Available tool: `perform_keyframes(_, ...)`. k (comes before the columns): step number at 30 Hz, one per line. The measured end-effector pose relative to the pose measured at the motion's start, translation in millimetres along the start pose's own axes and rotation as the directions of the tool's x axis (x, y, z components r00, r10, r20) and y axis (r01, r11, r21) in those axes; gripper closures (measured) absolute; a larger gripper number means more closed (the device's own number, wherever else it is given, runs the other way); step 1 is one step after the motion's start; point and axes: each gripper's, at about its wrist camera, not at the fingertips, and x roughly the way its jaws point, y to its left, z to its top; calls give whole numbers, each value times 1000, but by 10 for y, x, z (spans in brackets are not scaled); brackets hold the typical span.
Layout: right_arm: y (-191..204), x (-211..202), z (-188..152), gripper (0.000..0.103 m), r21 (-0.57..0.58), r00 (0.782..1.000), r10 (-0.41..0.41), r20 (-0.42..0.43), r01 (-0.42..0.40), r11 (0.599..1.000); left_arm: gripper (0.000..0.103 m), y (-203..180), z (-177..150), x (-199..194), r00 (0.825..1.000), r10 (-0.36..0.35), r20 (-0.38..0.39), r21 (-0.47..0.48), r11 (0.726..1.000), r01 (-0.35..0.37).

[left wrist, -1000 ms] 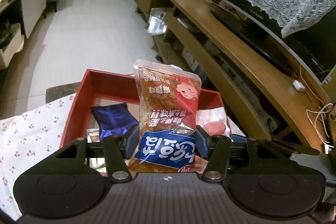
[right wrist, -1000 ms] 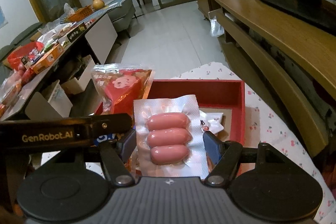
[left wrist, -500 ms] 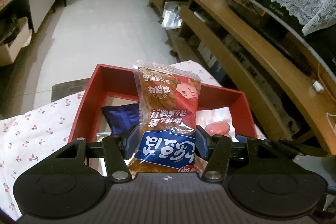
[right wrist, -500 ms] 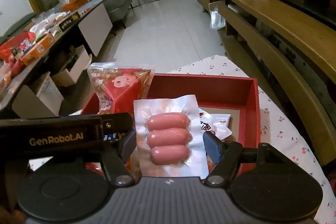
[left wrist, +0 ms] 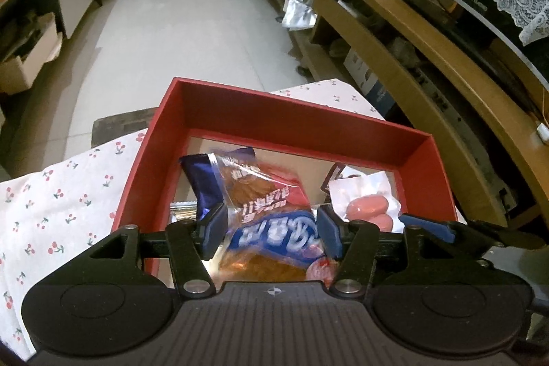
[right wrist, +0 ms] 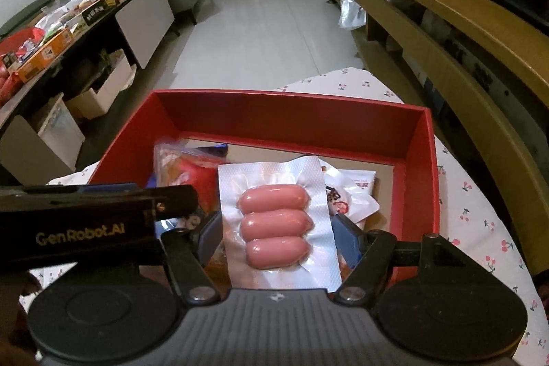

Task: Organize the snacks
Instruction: 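Lower both packs into the red box and open both grippers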

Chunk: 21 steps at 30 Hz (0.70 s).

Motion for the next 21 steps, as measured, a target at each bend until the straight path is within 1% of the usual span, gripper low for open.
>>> perform_keyframes(4,19,37,-13,15,-9,1000,-6,-18,6,1000,37,-9,-4,-11,1000,4,1,5,1000,-4)
perform_keyframes(6,22,31,-16,15,-20,1000,-9,-13,8,1000,36,-15,-7,-21,1000,7,3,10,1000,-7)
perform_keyframes(10,-6,-1,-4,15,-7,1000,-14,-2,14,1000,32,-11,-1,-42,1000,9,9,6,1000,-9)
perform_keyframes(11,-20,-12,-1,14,-3,1000,-15,3,15,1000,31,-6,3,-54,1000,9,11,3,1000,-9)
perform_keyframes(13,-29,-44,7,10,0,1000,-13,14,13,1000,25,-5,15,-75,1000,9,19,-3,1000,-9)
perform_keyframes(15,-18,-76,18,7,-6,1000,-10,24,10,1000,25,-4,25,-104,1000,7,28,-6,1000,-7)
perform_keyframes(19,13,-144,28,6,-27,998,-24,50,25,999,24,-10,27,-165,999,7,42,1,1000,-7)
perform_keyframes(21,9,-172,35,6,-18,998,-23,58,24,1000,23,2,24,-202,999,7,51,-1,1000,-7)
